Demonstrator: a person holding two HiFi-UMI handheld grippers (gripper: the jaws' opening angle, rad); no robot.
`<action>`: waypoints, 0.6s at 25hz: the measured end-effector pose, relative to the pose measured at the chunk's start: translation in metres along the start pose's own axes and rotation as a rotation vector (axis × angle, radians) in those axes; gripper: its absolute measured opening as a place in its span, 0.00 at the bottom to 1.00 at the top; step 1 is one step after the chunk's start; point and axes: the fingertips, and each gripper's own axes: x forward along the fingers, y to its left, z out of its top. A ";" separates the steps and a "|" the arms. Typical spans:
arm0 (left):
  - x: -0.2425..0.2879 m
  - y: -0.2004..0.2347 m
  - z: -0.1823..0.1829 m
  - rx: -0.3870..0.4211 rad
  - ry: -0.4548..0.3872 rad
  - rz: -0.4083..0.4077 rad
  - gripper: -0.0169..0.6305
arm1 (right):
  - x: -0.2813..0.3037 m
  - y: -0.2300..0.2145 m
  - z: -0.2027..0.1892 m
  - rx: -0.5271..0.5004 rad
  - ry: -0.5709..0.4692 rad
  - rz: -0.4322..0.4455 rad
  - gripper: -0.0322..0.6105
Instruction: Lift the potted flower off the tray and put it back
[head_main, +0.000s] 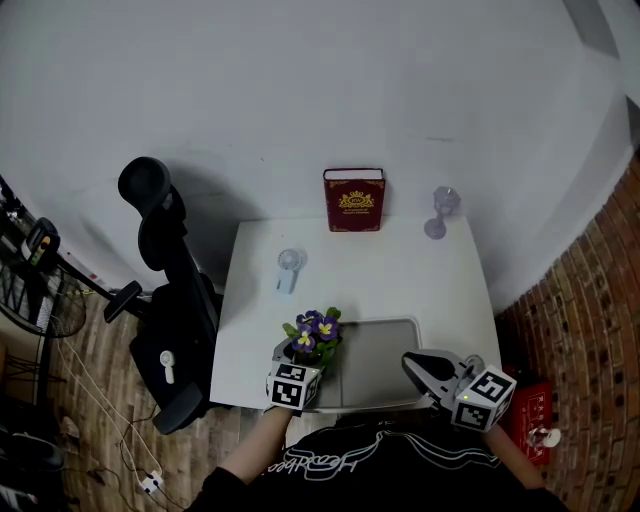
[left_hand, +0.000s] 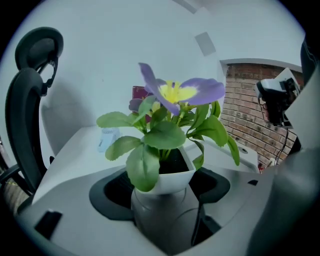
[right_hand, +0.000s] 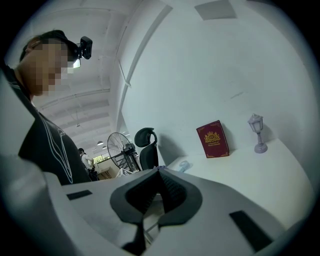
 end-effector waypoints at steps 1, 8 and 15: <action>-0.001 0.000 0.002 -0.005 -0.006 -0.002 0.57 | 0.000 0.000 0.000 0.001 -0.001 0.000 0.05; -0.027 -0.006 0.024 -0.049 -0.067 -0.014 0.57 | -0.005 0.004 -0.002 -0.005 -0.017 0.017 0.05; -0.072 -0.037 0.048 -0.141 -0.138 -0.039 0.57 | -0.019 0.016 -0.009 -0.012 -0.024 0.056 0.05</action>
